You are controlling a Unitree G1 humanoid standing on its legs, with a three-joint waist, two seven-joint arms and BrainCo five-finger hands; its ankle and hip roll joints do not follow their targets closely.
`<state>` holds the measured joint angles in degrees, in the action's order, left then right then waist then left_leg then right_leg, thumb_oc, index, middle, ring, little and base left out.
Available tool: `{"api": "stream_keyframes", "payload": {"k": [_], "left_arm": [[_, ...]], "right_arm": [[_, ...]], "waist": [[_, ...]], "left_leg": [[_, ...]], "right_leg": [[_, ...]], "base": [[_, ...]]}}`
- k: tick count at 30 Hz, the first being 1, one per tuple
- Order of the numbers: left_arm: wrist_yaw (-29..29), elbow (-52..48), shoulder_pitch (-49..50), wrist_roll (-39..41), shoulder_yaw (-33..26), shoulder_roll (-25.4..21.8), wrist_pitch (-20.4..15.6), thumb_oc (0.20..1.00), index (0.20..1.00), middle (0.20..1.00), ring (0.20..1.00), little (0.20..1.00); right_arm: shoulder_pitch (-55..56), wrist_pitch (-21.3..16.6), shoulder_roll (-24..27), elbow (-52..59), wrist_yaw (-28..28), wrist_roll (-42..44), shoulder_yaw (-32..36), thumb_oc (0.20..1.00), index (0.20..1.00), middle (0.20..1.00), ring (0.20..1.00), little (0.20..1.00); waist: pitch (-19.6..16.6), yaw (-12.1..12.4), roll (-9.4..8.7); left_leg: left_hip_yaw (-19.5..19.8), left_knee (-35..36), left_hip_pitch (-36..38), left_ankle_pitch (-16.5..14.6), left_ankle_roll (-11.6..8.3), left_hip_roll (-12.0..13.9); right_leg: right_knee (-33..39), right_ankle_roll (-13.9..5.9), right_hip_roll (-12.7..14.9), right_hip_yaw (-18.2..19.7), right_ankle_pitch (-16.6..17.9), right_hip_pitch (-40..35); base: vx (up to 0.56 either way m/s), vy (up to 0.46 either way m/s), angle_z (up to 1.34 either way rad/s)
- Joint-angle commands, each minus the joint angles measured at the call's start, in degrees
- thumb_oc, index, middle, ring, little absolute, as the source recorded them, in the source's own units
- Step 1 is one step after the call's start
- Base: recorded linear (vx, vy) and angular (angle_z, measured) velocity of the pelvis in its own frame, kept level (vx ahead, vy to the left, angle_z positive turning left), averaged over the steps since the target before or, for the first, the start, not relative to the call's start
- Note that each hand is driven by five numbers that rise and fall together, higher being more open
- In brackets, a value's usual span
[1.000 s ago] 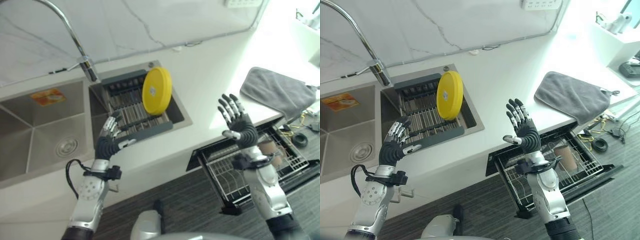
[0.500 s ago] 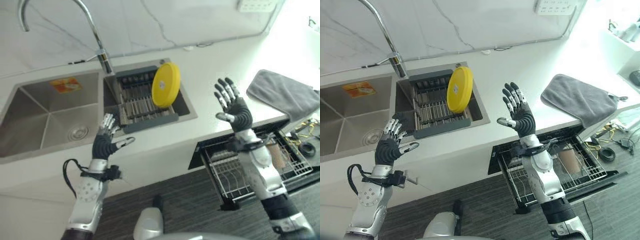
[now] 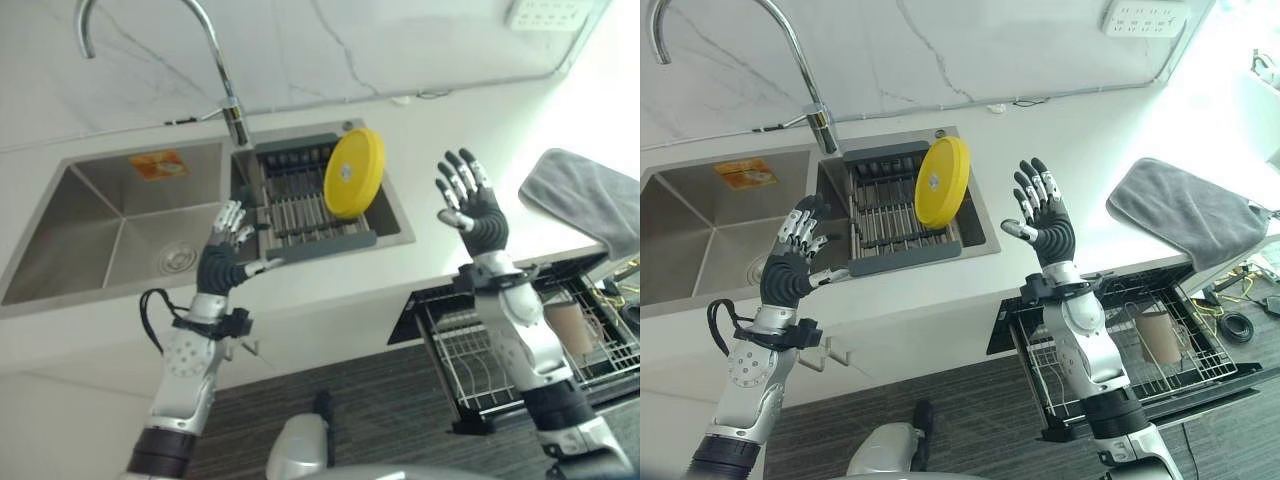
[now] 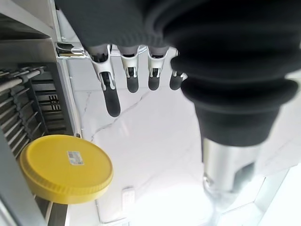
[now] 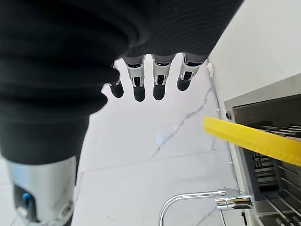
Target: Place the dishes in the dishwasher.
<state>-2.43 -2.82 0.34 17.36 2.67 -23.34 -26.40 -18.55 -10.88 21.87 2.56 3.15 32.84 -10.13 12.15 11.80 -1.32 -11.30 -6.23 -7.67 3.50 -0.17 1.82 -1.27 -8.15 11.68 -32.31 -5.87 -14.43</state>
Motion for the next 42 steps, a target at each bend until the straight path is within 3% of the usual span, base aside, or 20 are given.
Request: {"api": "stream_keyframes", "payload": {"k": [1, 8, 21, 42], "left_arm": [[-1.1, -3.1, -0.1, 0.7, 2.4, -3.2, -2.0, 1.000, 1.000, 1.000, 1.000, 1.000], [-3.2, -3.7, 0.4, 2.1, 2.9, -4.1, -1.2, 1.000, 1.000, 1.000, 1.000, 1.000], [-4.4, -2.4, -1.5, 3.3, 4.0, -6.9, -0.5, 1.000, 1.000, 1.000, 1.000, 1.000], [-3.1, -2.2, -4.5, 3.3, 5.6, -7.7, -1.8, 1.000, 1.000, 1.000, 1.000, 1.000]], "right_arm": [[-3.2, -0.2, -0.2, -1.2, 1.4, 2.8, 2.0, 1.000, 1.000, 1.000, 1.000, 1.000], [-6.0, 2.6, 0.3, -3.6, 2.1, -0.2, 2.2, 1.000, 1.000, 1.000, 1.000, 1.000], [-13.4, 4.2, 3.7, -7.4, 6.3, 5.1, 4.5, 1.000, 1.000, 1.000, 1.000, 1.000], [-16.7, 3.1, 3.1, -12.3, 6.6, 1.9, 3.8, 1.000, 1.000, 1.000, 1.000, 1.000]], "waist": [[-3.0, 0.7, 1.89], [-2.8, 1.8, 1.87], [-0.2, 3.6, 0.27], [4.9, 4.1, 3.07]], "left_leg": [[-3.4, 3.9, 6.4, -2.9, -2.90, 3.6], [-2.2, 4.5, 6.5, -3.1, -2.48, 2.7], [-0.8, 0.9, 2.4, -3.4, -3.14, 3.9], [0.3, -2.7, -3.5, -2.7, -3.37, 3.8]], "right_leg": [[-5.3, 3.16, -2.4, -0.6, -2.5, 2.7], [-4.9, 2.89, -2.3, -0.8, -2.3, 2.4], [-6.2, 3.42, -2.2, -0.6, -2.8, 3.9], [-8.3, 3.33, -0.4, -0.6, -3.5, 6.9]], "base": [[0.09, 0.024, 0.05], [0.10, 0.034, 0.09], [0.06, -0.045, 0.07], [-0.01, -0.001, 0.01]]}}
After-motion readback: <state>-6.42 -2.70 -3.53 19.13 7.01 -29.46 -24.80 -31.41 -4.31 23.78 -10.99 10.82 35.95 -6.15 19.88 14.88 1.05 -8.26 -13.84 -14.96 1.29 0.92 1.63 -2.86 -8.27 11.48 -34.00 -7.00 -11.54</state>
